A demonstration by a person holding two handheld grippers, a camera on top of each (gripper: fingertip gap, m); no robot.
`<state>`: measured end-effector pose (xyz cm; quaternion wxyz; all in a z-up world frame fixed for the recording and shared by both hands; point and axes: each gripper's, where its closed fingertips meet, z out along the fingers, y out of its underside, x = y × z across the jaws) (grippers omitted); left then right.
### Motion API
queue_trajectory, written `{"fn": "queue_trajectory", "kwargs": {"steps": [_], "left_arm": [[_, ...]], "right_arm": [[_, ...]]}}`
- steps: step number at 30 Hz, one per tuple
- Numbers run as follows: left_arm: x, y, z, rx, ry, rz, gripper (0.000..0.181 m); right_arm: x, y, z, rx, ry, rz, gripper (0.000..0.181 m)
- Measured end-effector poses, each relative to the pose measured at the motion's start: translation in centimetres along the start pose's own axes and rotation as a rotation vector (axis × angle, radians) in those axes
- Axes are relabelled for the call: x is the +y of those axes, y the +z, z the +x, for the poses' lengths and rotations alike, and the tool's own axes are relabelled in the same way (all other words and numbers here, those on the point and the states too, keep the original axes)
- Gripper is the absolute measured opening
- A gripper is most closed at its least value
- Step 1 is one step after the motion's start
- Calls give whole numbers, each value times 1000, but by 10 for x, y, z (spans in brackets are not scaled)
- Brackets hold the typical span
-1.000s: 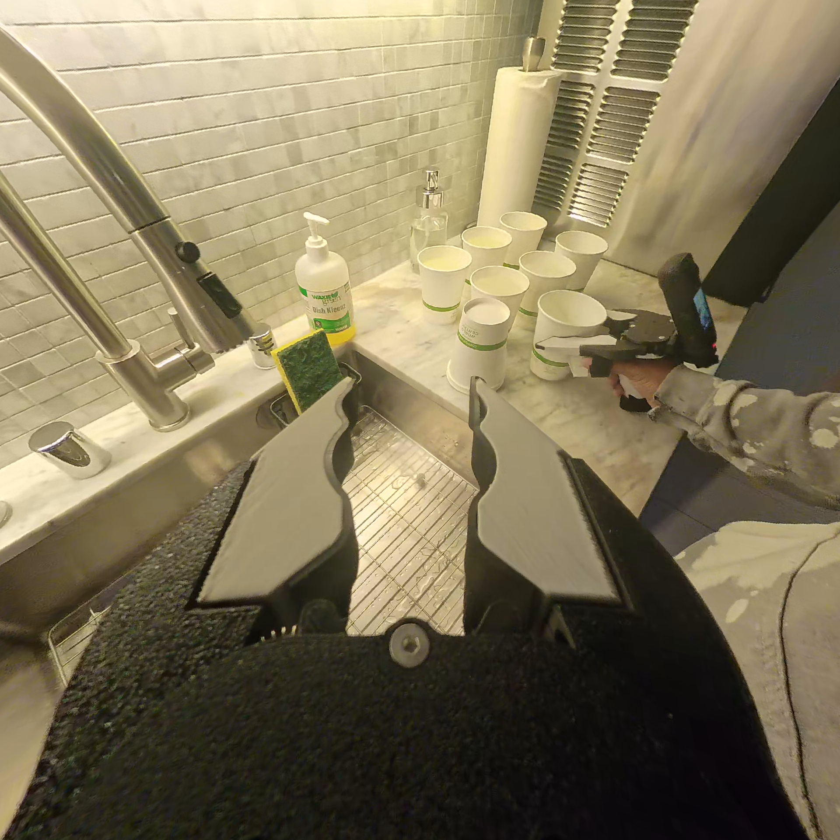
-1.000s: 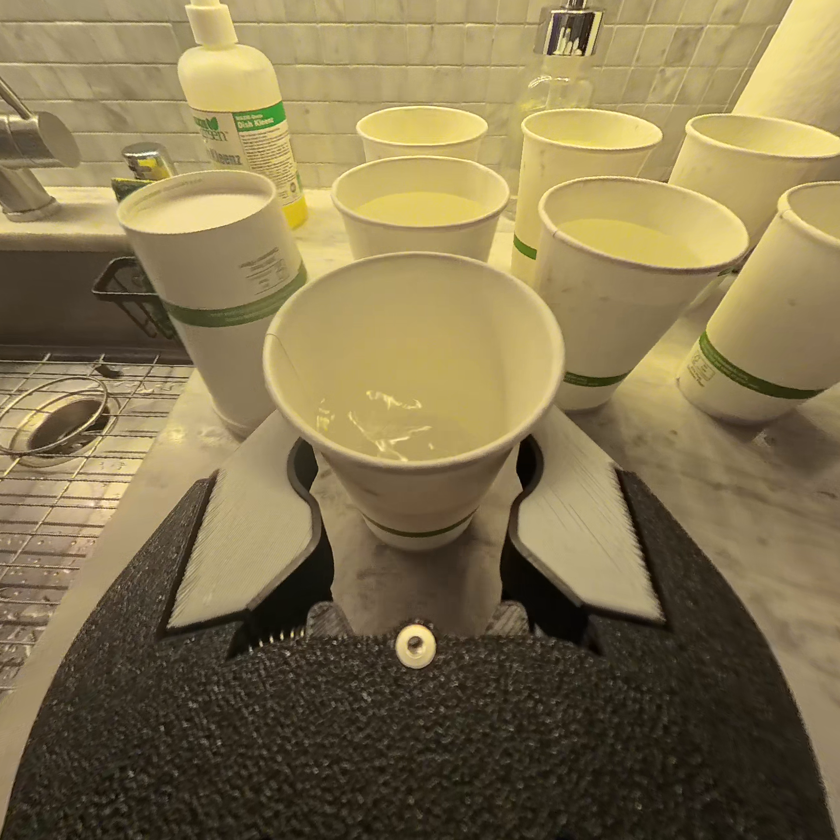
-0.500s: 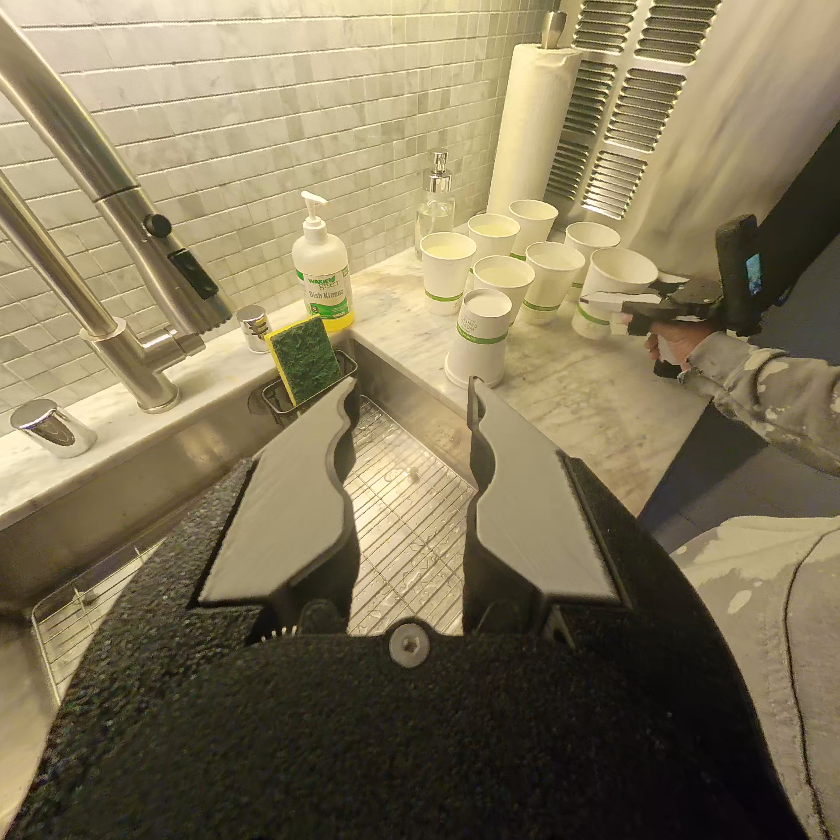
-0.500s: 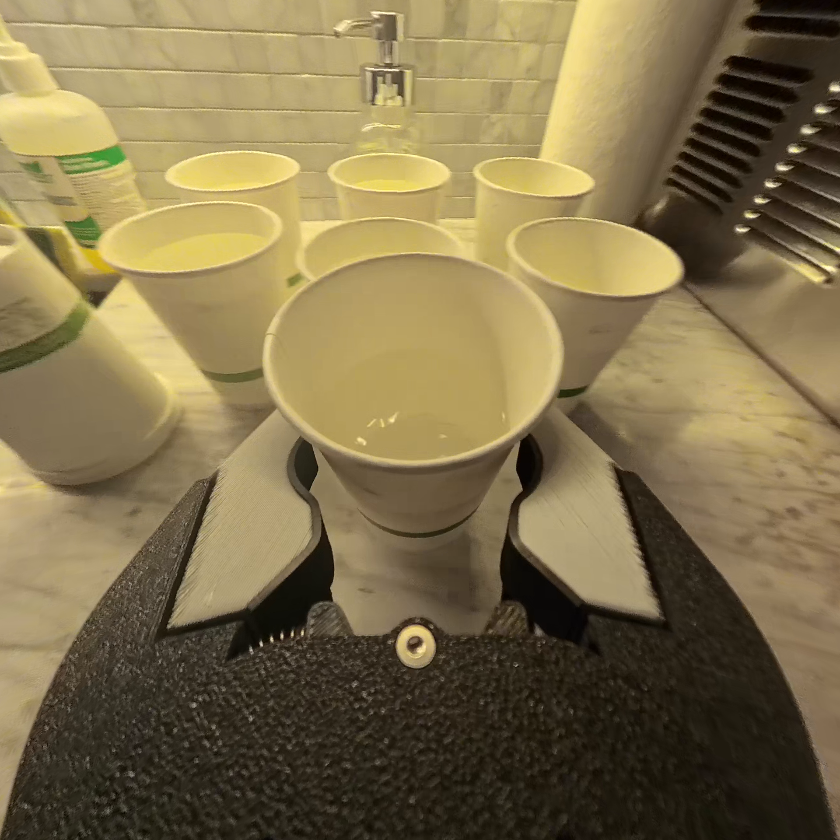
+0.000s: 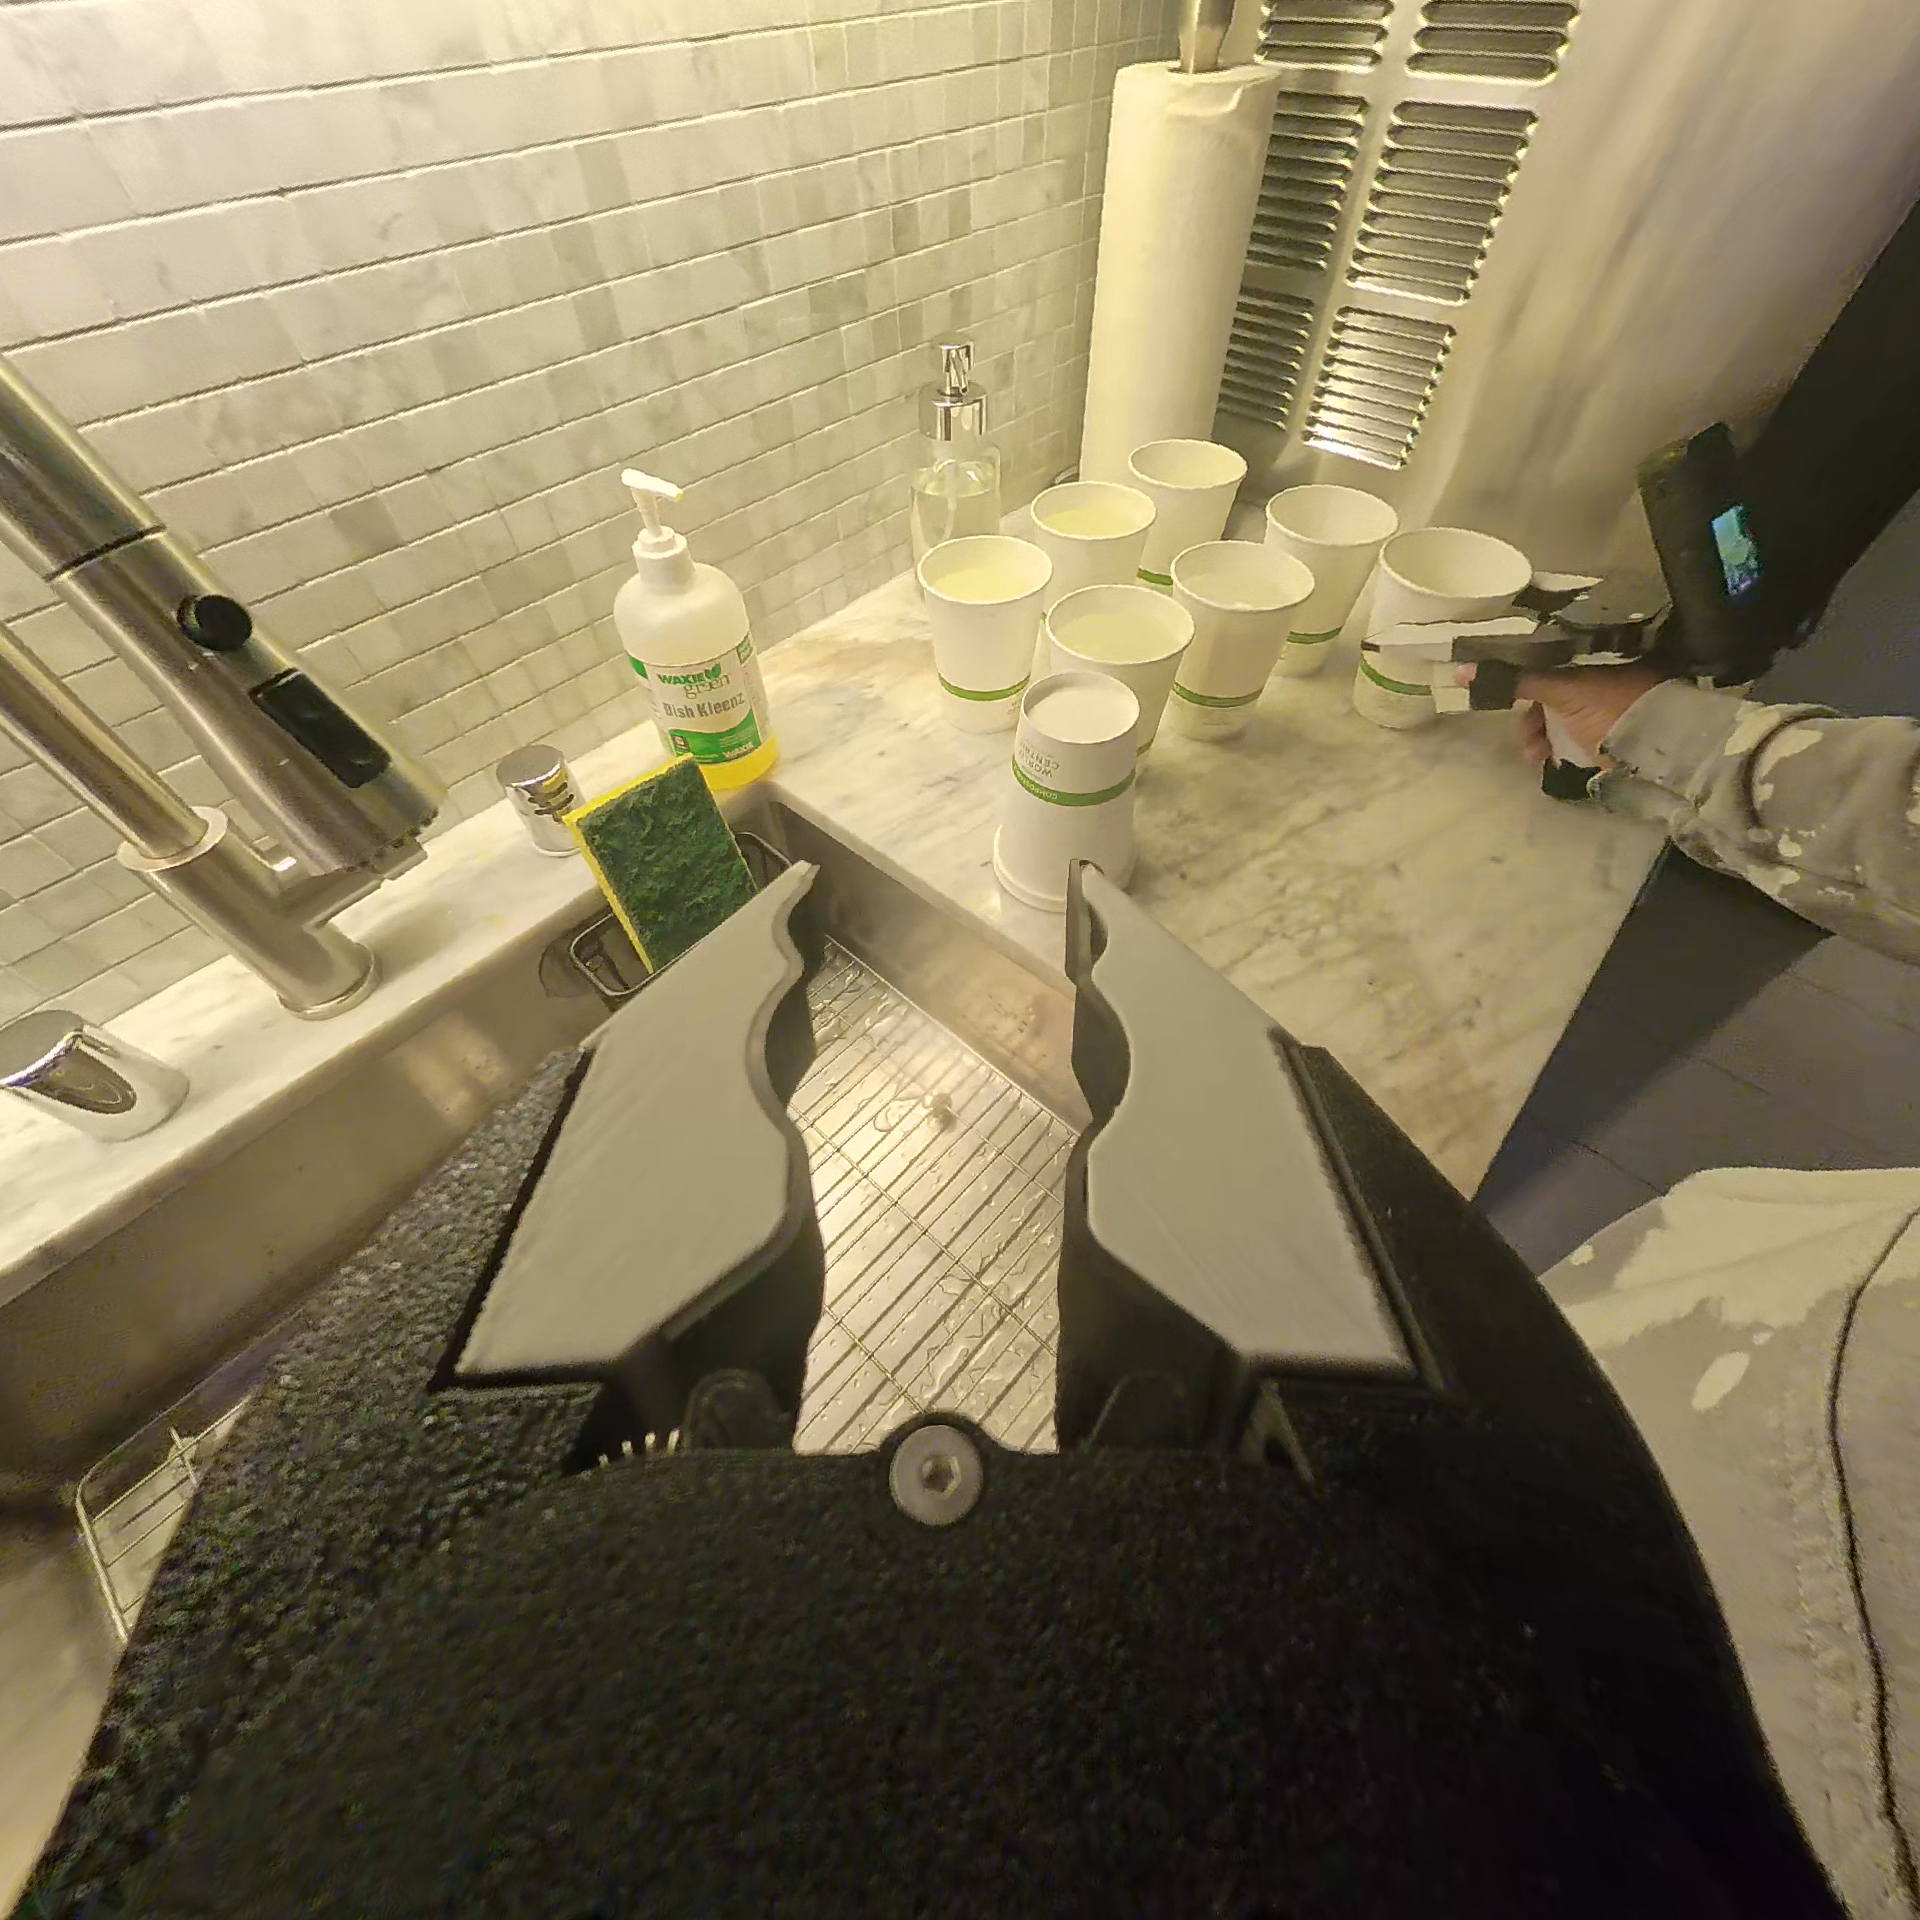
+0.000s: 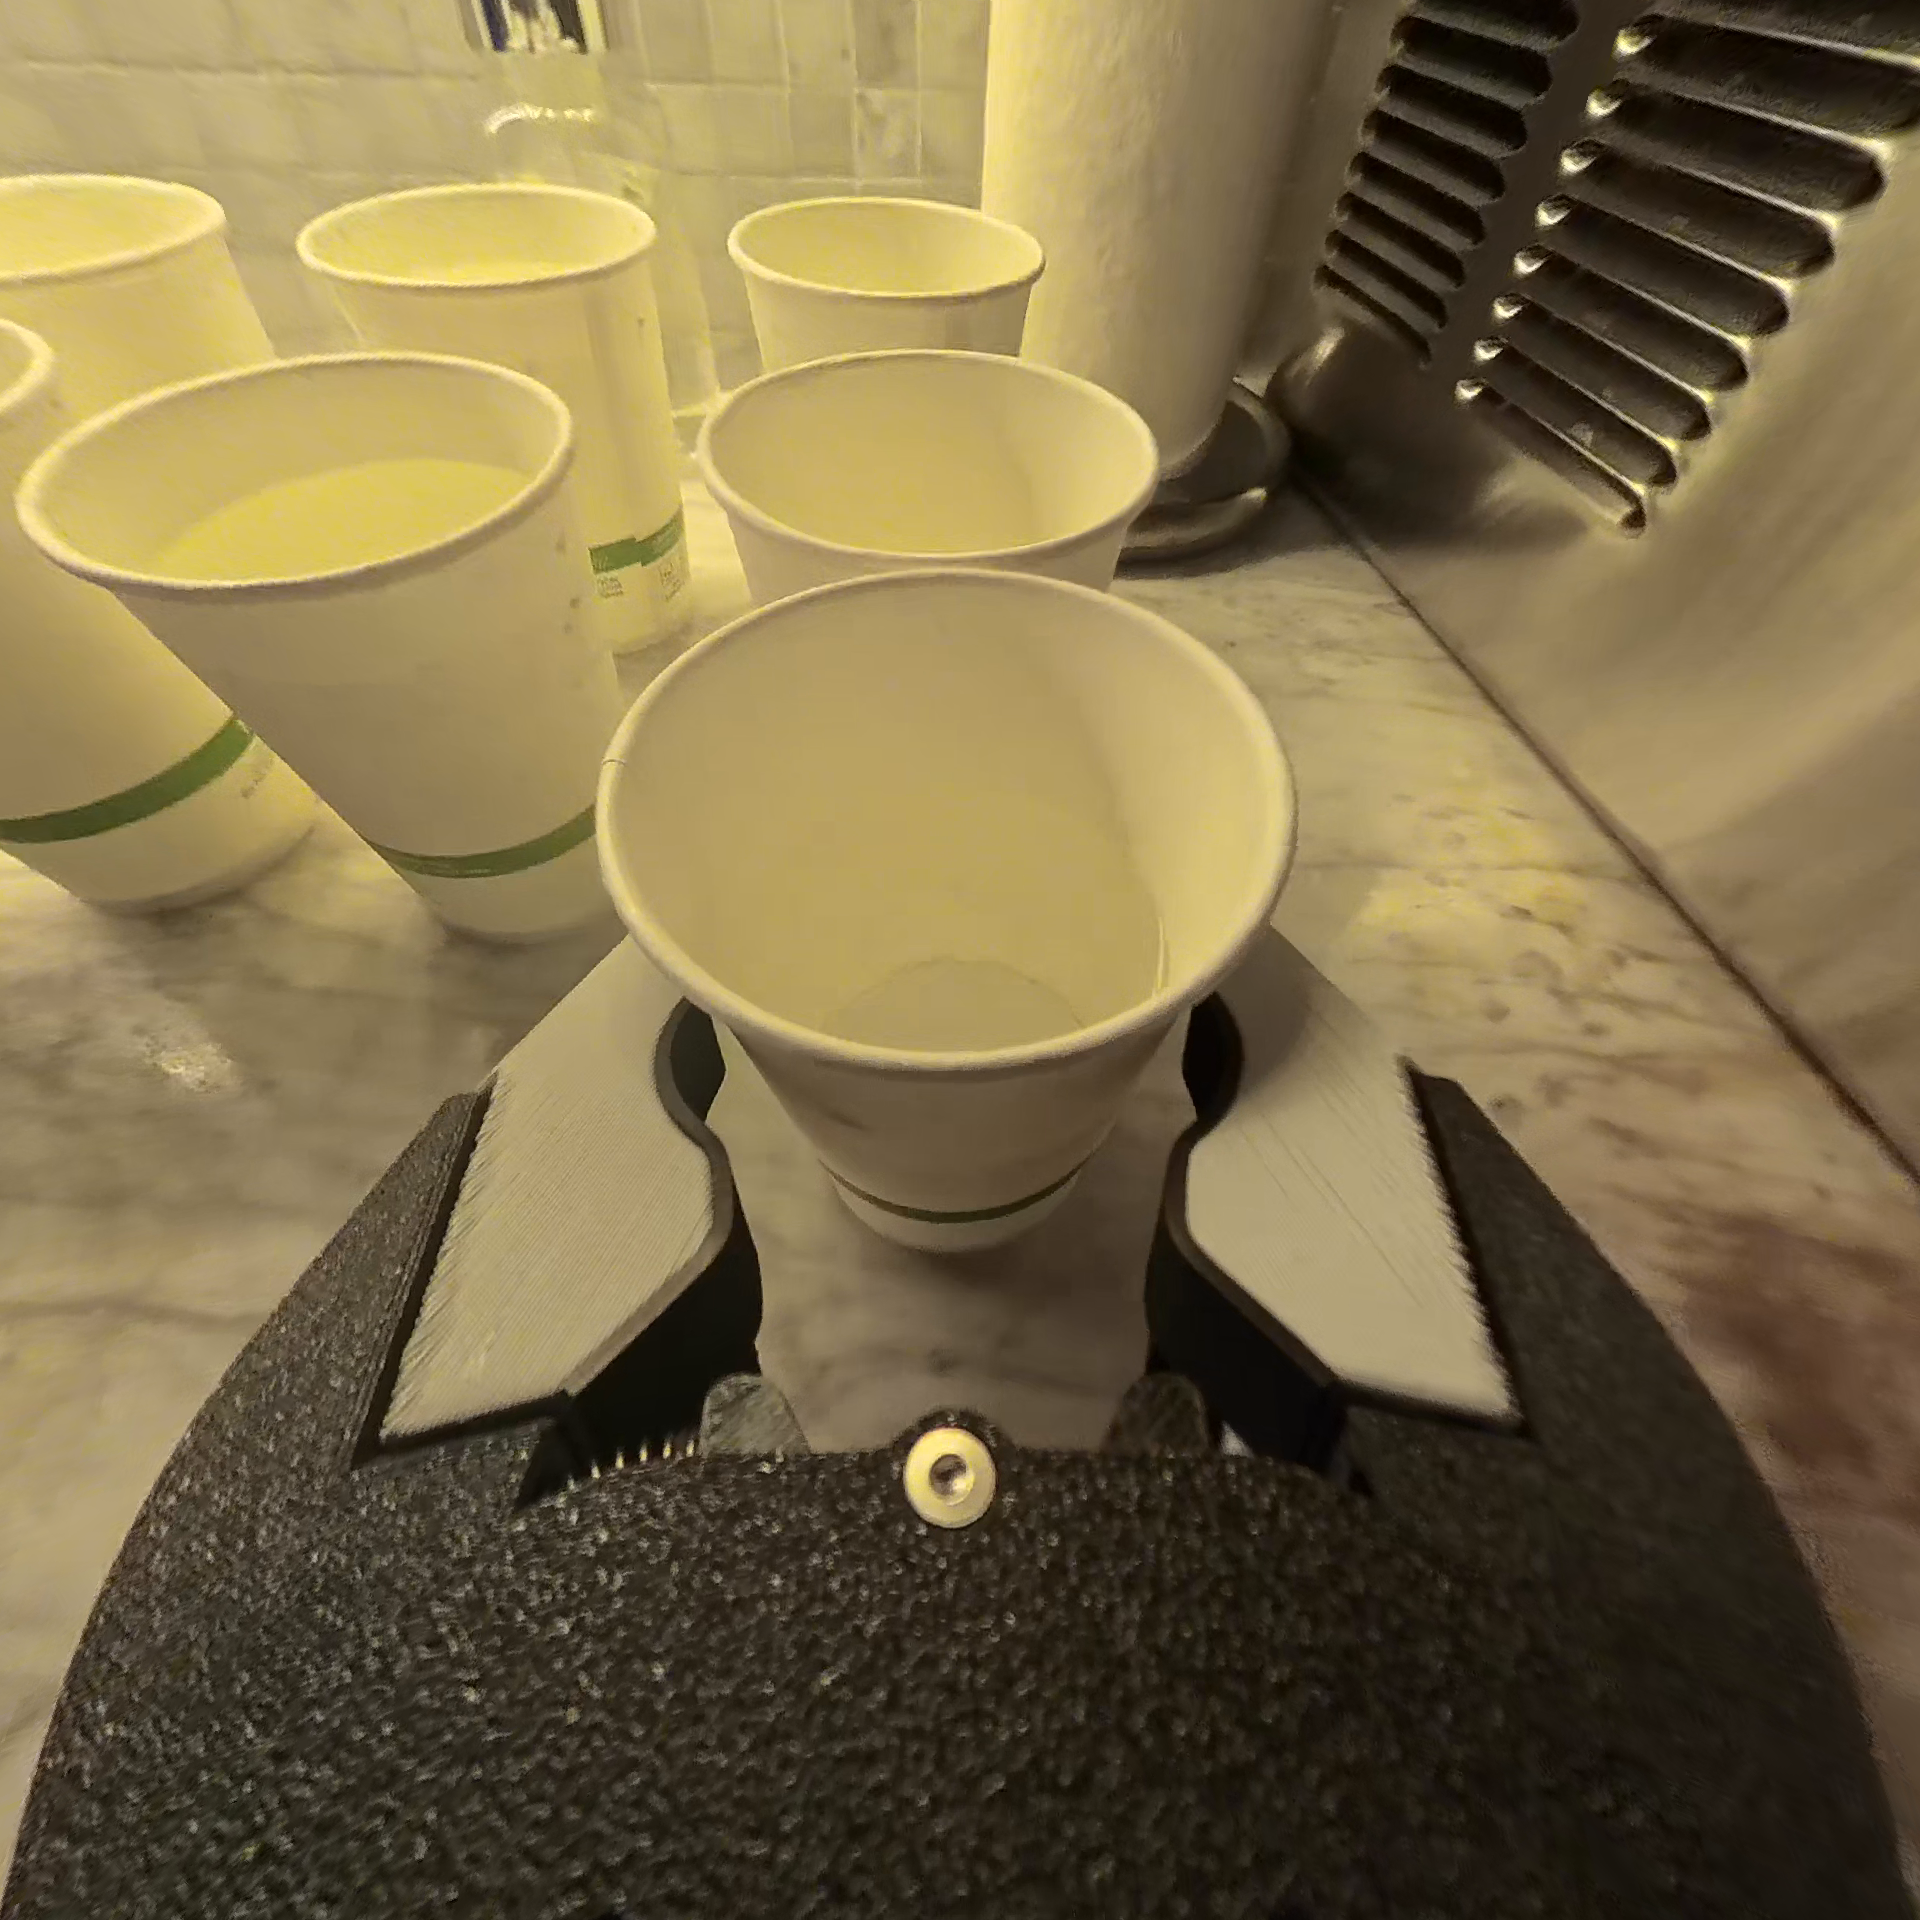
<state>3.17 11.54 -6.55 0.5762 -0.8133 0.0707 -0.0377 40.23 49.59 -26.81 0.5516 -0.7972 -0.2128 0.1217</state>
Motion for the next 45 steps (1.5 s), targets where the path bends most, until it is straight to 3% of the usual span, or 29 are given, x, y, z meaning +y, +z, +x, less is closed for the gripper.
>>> {"fn": "queue_trajectory", "kwargs": {"steps": [7,10,14,17,19,22,24,27,30,34,39,42,45], "left_arm": [[3,3,3,1,-2,-4,46],[4,1,1,-1,-7,0,46],[4,-3,-4,-10,-8,7,47],[5,-9,-11,-29,-14,19,48],[7,-13,-15,-38,-31,27,49],[13,-18,-22,-53,-53,29,50],[17,-22,-24,-53,-72,37,50],[21,-30,-28,-55,-83,47,50],[27,-39,-32,-58,-99,55,50],[38,-54,-39,-90,-118,62,49],[54,-80,-52,-176,-143,63,48],[67,-94,-58,-216,-179,61,48],[78,-103,-63,-244,-206,54,47]], "right_arm": [[3,-2,3,8,32,-11,94],[2,-10,5,16,54,-7,108],[8,-45,10,96,66,14,116],[8,-77,-23,88,27,37,107],[3,-88,-72,-9,-6,40,100],[-7,-89,-170,-311,-53,-37,90],[-19,-84,-223,-511,-172,-113,88],[-45,-73,-270,-729,-463,-193,88],[-65,-55,-291,-852,-803,-278,92],[-55,-25,-298,-952,-1109,-493,101],[-31,-6,-293,-992,-1273,-714,95],[-30,-3,-294,-1004,-1286,-763,74],[-37,-6,-295,-1016,-1284,-795,74]]}}
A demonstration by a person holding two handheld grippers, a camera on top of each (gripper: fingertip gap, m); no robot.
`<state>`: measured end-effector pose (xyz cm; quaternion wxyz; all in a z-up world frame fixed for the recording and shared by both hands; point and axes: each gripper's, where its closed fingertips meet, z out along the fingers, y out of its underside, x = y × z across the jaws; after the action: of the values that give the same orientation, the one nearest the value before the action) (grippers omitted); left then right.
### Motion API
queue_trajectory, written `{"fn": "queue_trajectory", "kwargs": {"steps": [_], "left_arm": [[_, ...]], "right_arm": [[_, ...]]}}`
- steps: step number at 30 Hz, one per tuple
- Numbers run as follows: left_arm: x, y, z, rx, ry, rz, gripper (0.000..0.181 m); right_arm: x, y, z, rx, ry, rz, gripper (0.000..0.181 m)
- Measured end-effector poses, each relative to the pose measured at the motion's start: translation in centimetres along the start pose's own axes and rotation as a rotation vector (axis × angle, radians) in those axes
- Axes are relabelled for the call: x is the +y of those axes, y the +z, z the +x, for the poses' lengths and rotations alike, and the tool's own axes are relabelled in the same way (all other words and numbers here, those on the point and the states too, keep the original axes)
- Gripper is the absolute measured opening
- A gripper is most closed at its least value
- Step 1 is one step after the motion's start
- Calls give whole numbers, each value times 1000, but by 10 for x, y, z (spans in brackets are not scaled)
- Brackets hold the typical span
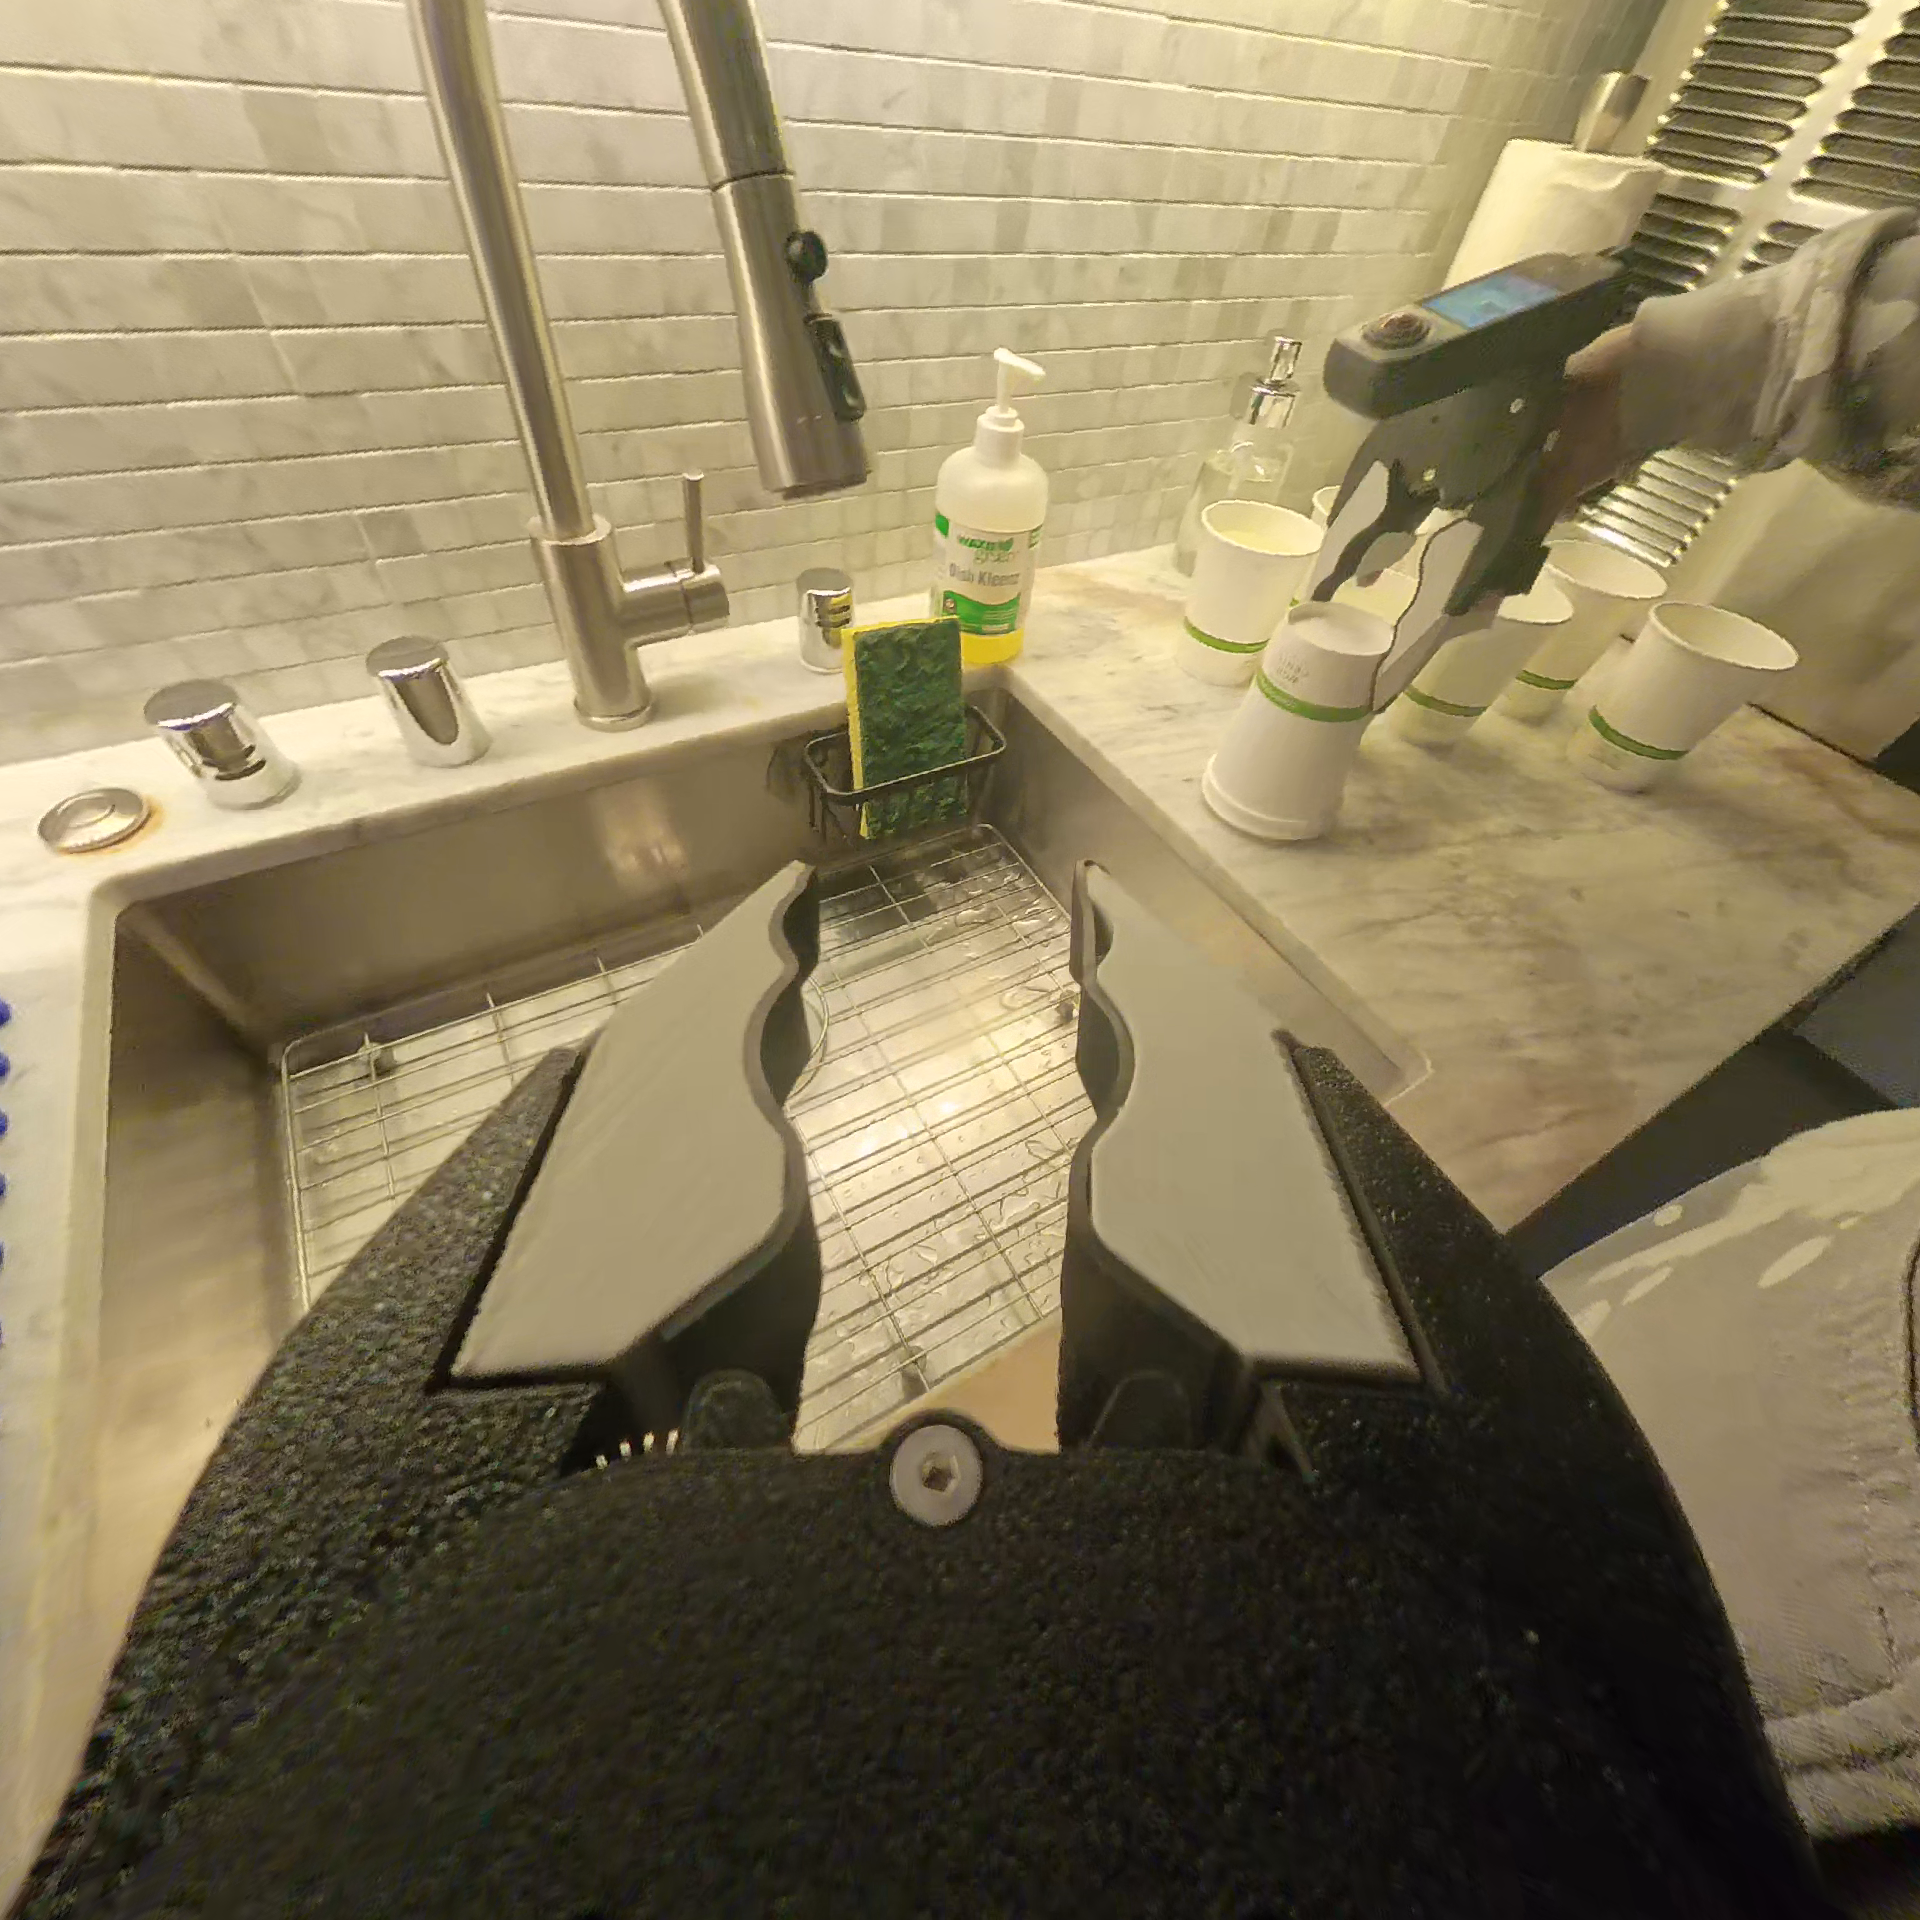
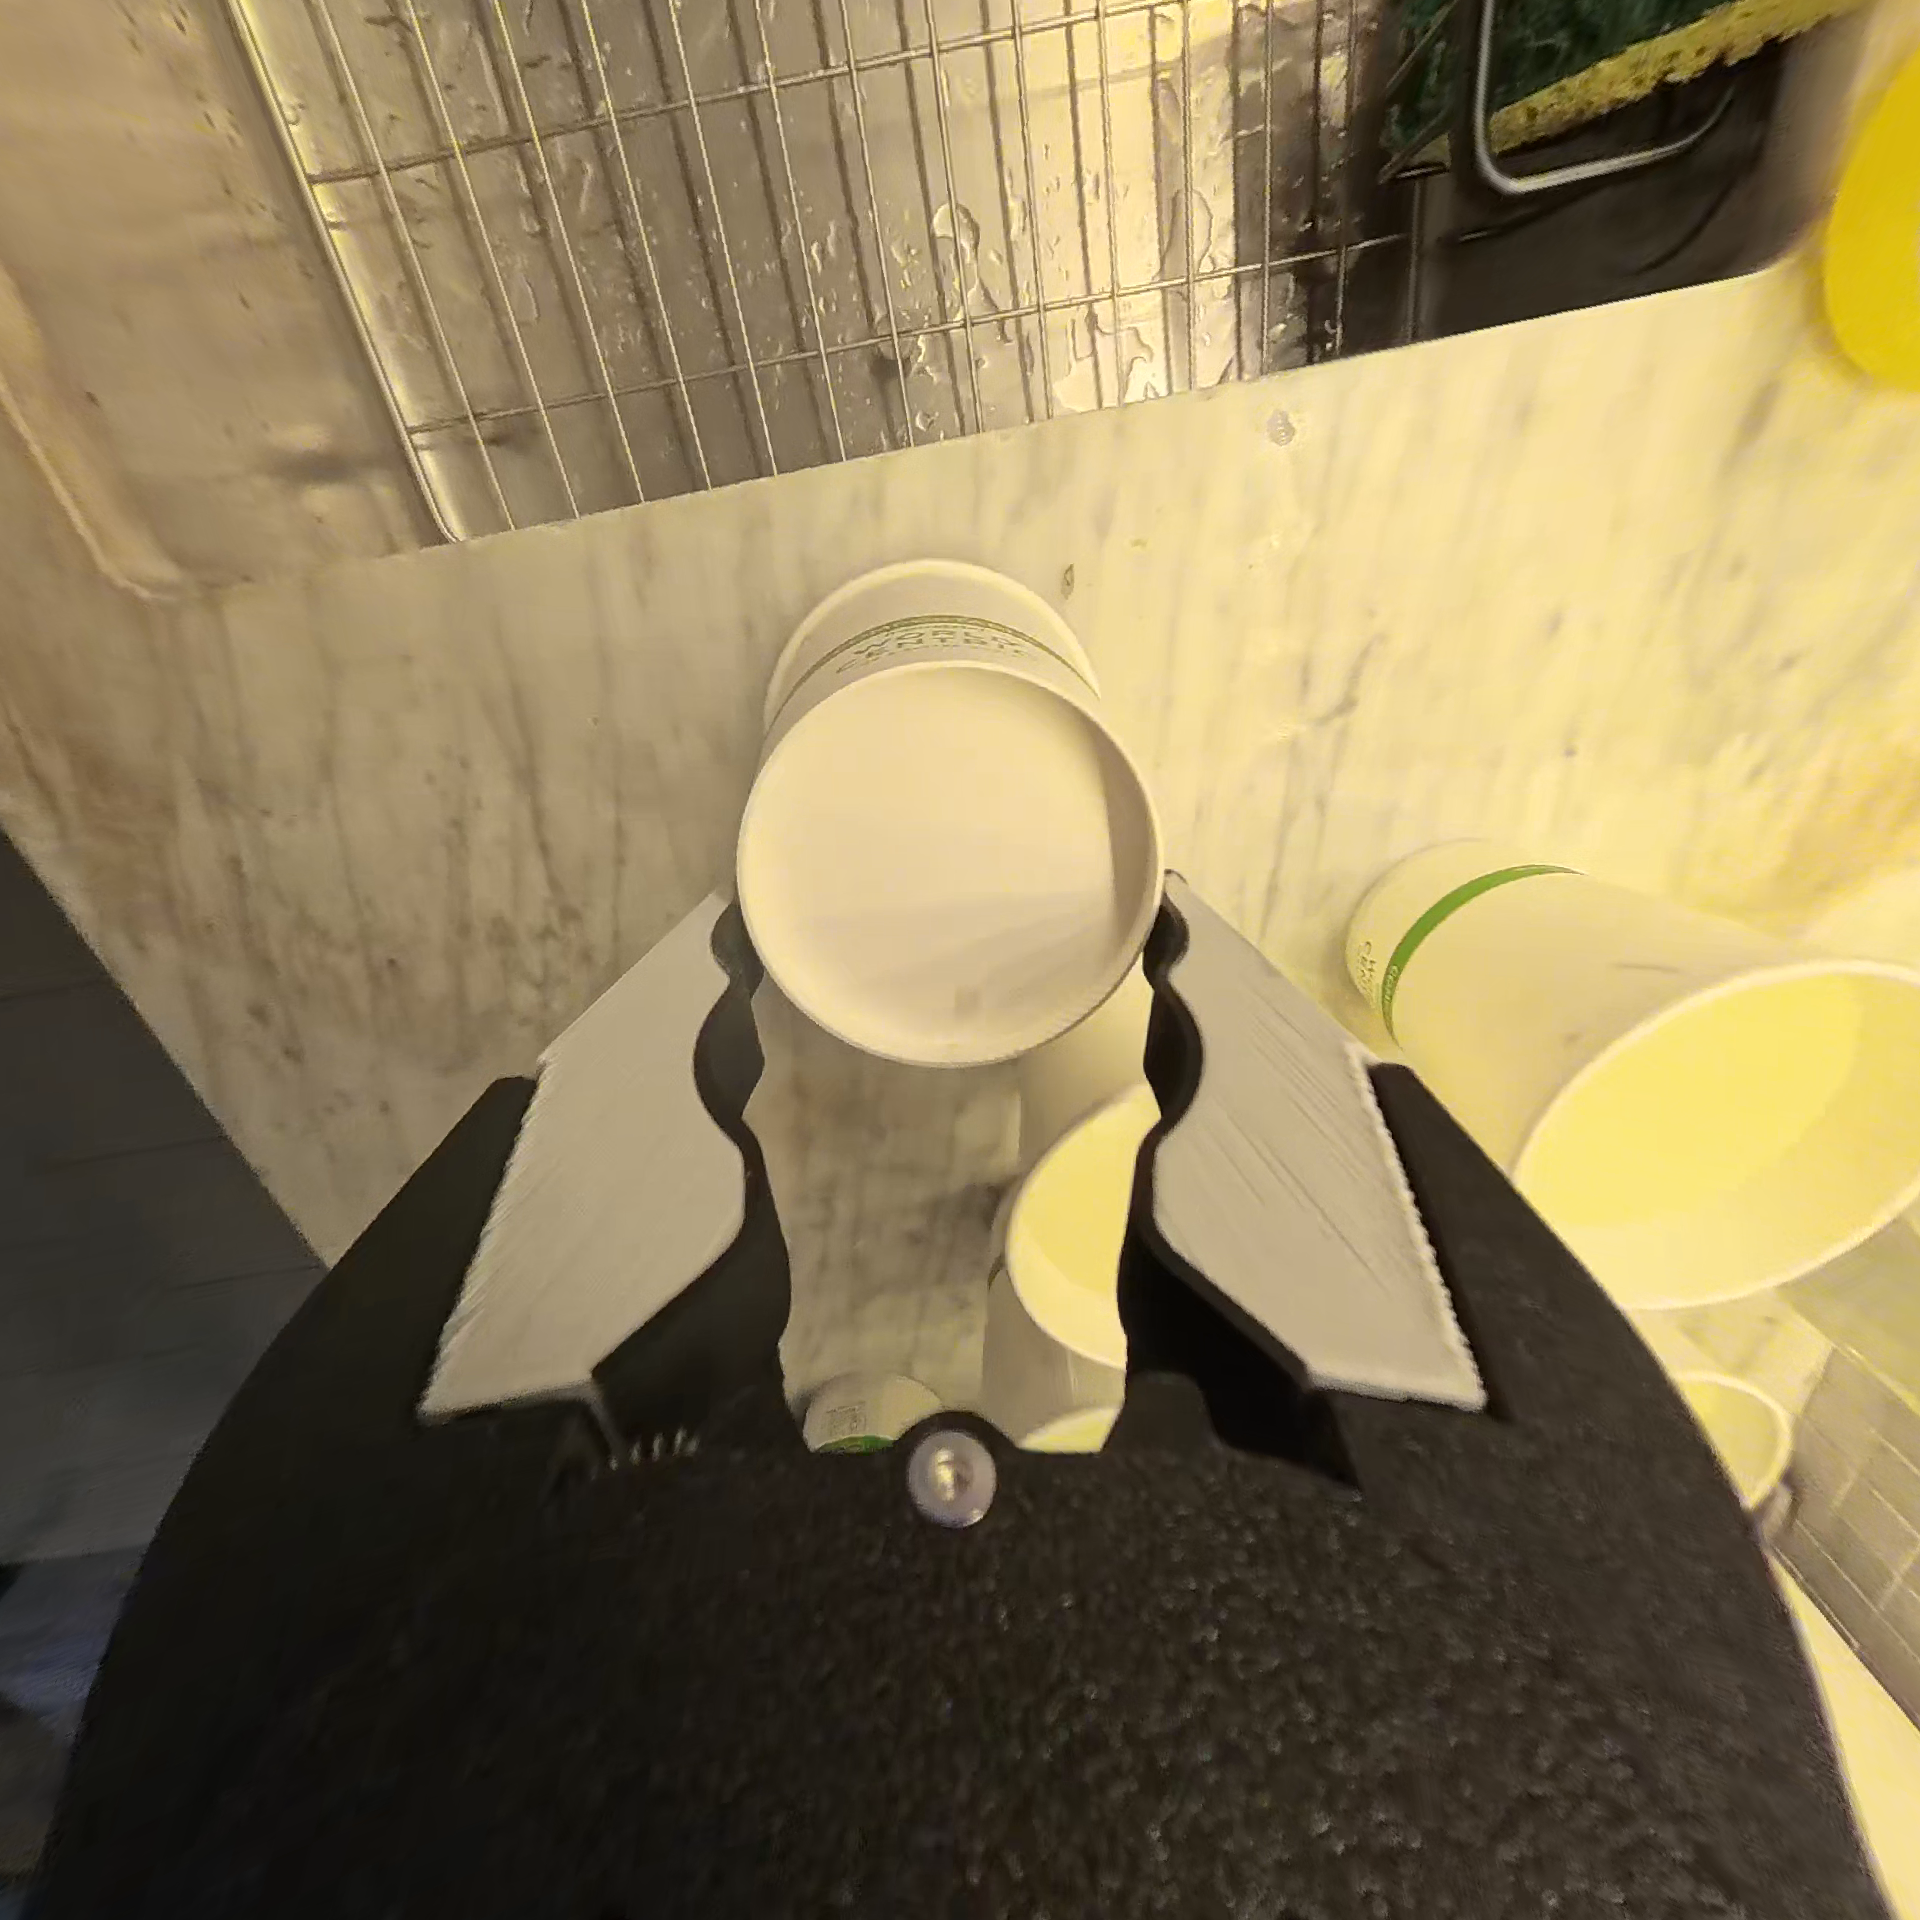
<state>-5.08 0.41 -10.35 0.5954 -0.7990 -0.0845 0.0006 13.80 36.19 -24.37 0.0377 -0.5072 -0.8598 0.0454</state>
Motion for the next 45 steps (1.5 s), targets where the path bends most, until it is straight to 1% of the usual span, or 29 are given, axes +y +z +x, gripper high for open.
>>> {"fn": "queue_trajectory", "kwargs": {"steps": [4,5,8,11,14,18,20,21,23,25,27,28,31,34,36,37,38,39,42,44,45], "left_arm": [[7,-1,-4,-2,-19,-9,48],[8,1,-4,2,-17,-11,48],[8,7,-1,21,1,-18,48],[6,13,3,46,17,-20,48],[4,19,7,79,19,-19,49],[1,23,16,162,-35,-8,62],[-2,24,19,205,-66,-2,67],[-3,25,21,226,-76,5,68],[-7,25,24,259,-87,18,70],[-13,26,28,301,-96,32,72],[-22,25,34,354,-107,55,74],[-27,25,37,384,-111,67,76],[-45,23,54,497,-122,103,79],[-66,18,75,619,-134,149,84],[-80,14,91,691,-122,180,86],[-87,11,98,719,-107,198,87],[-95,8,104,742,-87,222,88],[-103,3,110,767,-64,248,88],[-125,-17,124,844,3,330,92],[-136,-32,125,879,35,380,89],[-139,-38,123,883,42,390,86]], "right_arm": [[-2,-13,1,-7,14,-19,74],[-1,-16,5,22,12,-26,74],[-5,-22,-1,-12,37,-5,74],[0,-33,1,23,26,-23,74],[0,-56,-4,32,36,-2,74],[-7,-107,-7,124,58,102,74],[-16,-138,-14,174,84,210,74],[-24,-153,-20,190,108,296,73],[-45,-185,-35,192,176,538,73],[-70,-218,-56,147,258,852,73],[-90,-246,-77,57,345,1170,73],[-97,-255,-87,3,386,1308,73],[-119,-267,-115,-177,487,1648,73],[-148,-271,-144,-455,560,1952,73],[-169,-272,-162,-686,593,2122,73],[-180,-272,-171,-816,607,2189,77],[-193,-270,-182,-949,610,2229,72],[-209,-267,-194,-1057,614,2242,73],[-252,-257,-231,-1342,589,2199,72],[-271,-250,-249,-1481,569,2154,72],[-277,-246,-256,-1528,555,2132,72]]}}
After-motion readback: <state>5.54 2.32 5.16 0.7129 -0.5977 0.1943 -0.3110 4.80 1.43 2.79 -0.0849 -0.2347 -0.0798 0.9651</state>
